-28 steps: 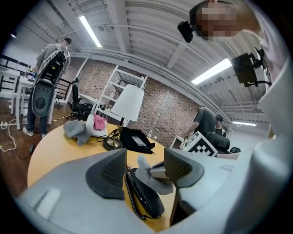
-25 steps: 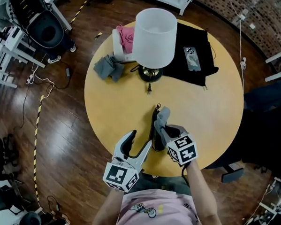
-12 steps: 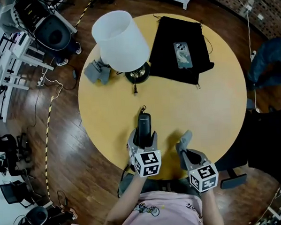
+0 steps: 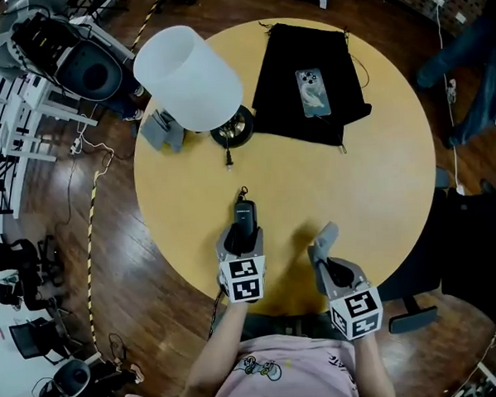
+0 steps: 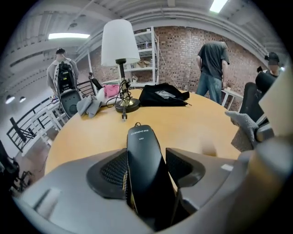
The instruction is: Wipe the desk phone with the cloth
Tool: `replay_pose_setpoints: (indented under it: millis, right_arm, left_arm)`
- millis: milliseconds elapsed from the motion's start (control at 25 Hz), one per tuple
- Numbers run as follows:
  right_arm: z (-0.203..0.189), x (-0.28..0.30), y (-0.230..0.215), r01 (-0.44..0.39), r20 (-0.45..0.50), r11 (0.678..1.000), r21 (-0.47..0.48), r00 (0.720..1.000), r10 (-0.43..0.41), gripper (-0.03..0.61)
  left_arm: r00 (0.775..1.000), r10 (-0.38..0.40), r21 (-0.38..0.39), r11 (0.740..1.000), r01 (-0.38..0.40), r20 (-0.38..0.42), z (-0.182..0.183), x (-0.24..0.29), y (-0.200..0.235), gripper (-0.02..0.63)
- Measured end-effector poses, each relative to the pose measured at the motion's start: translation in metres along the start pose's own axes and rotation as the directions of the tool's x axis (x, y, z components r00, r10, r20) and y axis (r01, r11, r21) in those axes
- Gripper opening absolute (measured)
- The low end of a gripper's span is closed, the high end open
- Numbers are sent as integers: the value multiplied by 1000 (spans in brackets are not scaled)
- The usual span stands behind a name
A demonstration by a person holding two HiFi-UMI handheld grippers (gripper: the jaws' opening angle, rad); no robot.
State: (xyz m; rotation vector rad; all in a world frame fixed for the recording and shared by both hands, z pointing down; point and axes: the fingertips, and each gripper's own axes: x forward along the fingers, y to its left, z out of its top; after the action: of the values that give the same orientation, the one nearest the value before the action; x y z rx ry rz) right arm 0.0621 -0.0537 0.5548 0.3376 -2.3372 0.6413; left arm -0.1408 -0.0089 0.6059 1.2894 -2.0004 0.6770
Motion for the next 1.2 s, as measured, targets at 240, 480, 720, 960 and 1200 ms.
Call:
replay_pose_setpoints:
  millis: [240,480,720,960,1200]
  right_arm:
    - [12,8,17,-16,11,999,-41,1000,16,26]
    - [32,13,31,-21,49,997,-72,999,25,26]
    - [76,26,73,-116,108,976,-186,985,138,26]
    - [131,47,148,-316,69,815,-485,916,396,26]
    - [77,37,188,-531,-146,654,-539,823,548,28]
  left_arm:
    - [999,-41,-18,999,41,-8,0,0,-2,267]
    - [987,-149,-110,982,154,52,5,-11,2,261]
    - [913,-313,-171,916,363,262,34,-57,12,258]
    - [797,-432,-192,816,545,422,59,-108,23,244]
    - [688,-441,-285,681,675,576,81,-142,53,239]
